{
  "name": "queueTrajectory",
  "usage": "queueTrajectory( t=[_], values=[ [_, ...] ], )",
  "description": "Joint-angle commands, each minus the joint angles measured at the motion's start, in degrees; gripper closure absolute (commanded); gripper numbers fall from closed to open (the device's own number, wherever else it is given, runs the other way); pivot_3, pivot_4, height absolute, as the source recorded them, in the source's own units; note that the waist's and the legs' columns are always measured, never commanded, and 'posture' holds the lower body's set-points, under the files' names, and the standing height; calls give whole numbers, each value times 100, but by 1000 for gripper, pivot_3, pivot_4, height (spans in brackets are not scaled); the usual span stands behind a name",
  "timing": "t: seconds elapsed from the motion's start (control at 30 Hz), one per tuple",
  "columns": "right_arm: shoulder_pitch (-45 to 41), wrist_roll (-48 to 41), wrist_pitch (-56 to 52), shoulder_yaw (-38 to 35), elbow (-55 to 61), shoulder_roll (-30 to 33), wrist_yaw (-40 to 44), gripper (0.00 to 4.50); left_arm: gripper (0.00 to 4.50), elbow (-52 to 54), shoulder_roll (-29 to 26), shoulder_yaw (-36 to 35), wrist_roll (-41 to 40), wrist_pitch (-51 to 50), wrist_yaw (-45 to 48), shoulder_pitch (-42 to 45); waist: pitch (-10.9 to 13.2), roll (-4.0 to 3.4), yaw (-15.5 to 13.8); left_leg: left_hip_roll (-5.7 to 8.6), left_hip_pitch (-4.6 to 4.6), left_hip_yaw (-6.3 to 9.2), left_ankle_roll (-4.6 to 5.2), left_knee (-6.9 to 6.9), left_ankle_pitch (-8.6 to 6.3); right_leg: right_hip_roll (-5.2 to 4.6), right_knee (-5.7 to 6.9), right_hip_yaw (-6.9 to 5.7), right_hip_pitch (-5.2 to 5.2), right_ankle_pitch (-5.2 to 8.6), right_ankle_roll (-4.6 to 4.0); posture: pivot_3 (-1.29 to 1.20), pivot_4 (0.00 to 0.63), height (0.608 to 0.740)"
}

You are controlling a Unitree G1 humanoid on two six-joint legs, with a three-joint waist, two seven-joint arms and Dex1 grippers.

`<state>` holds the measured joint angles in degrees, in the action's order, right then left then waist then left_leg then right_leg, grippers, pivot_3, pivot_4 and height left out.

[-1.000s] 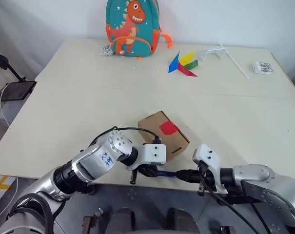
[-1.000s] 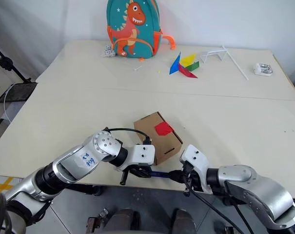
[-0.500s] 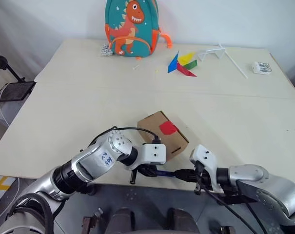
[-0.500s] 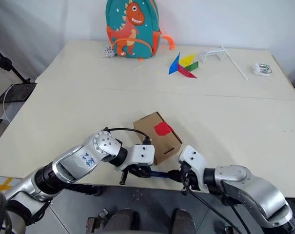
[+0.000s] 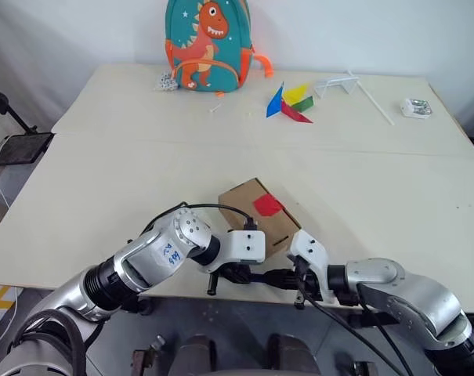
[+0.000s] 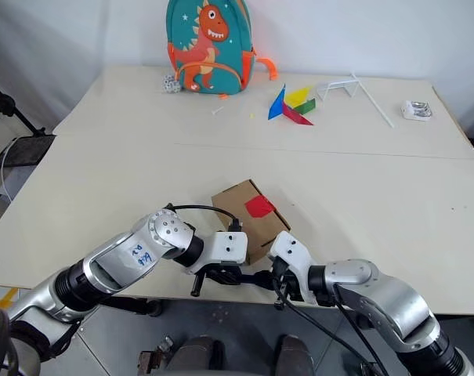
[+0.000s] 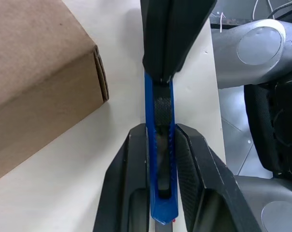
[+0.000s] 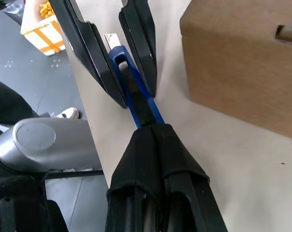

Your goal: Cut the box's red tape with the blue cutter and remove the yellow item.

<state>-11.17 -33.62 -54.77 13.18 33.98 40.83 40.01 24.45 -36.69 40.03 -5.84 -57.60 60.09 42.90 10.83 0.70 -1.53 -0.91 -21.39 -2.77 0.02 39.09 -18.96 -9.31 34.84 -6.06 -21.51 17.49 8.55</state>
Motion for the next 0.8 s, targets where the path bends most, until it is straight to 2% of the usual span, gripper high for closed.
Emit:
queueTrajectory(
  t=[0.03,0.13,0.23,0.4,0.47,0.53,0.67,0.8],
  values=[
    [129,-46,-50,-63,81,64,46,4472,4061,92,-53,156,1,94,35,-50,0,0,0,0,0,0,0,0,0,0,0,0,0,0,0,0,150,740],
    [456,-754,-307,-976,578,440,330,4472,4061,115,-229,-179,-63,910,172,-267,2,-2,-15,0,-6,2,0,0,0,-1,-3,-1,-3,0,0,0,150,740],
    [788,-2427,-882,-2332,942,852,554,4472,4061,214,-404,-773,-352,1862,390,-638,8,-12,-9,0,-18,7,1,-1,-1,-3,-15,-2,-9,0,0,0,150,740],
    [1404,-5221,-1377,-4065,686,1858,-104,4472,4061,299,-334,-1474,-689,3297,632,-989,11,-12,-26,-2,-15,38,2,3,-2,-6,-18,-11,3,-2,1,0,150,740],
    [1805,-7040,-1096,-4622,251,2593,-846,4120,4061,284,-152,-1732,-715,3760,530,-942,13,-13,-49,3,-14,36,7,4,-5,-14,-19,-12,7,-2,1,0,150,740],
    [2001,-7871,-751,-4933,-48,3000,-1120,3618,4061,208,-25,-1857,-604,4027,429,-808,17,-10,-66,6,-14,33,10,9,-5,-17,-19,-10,10,-6,6,0,150,740],
    [1589,-7938,-342,-4867,-537,3607,-1345,2347,4061,-132,147,-1960,-252,4542,267,-356,20,-1,-90,5,-12,8,11,14,-3,-13,-24,-16,16,-11,13,0,150,740],
    [412,-7938,-61,-3939,-799,3597,-1821,1002,4061,-493,220,-1789,48,4843,313,-65,20,0,-74,5,-16,-2,13,10,-2,-11,-32,-8,6,-15,18,0,150,740]
  ],
)
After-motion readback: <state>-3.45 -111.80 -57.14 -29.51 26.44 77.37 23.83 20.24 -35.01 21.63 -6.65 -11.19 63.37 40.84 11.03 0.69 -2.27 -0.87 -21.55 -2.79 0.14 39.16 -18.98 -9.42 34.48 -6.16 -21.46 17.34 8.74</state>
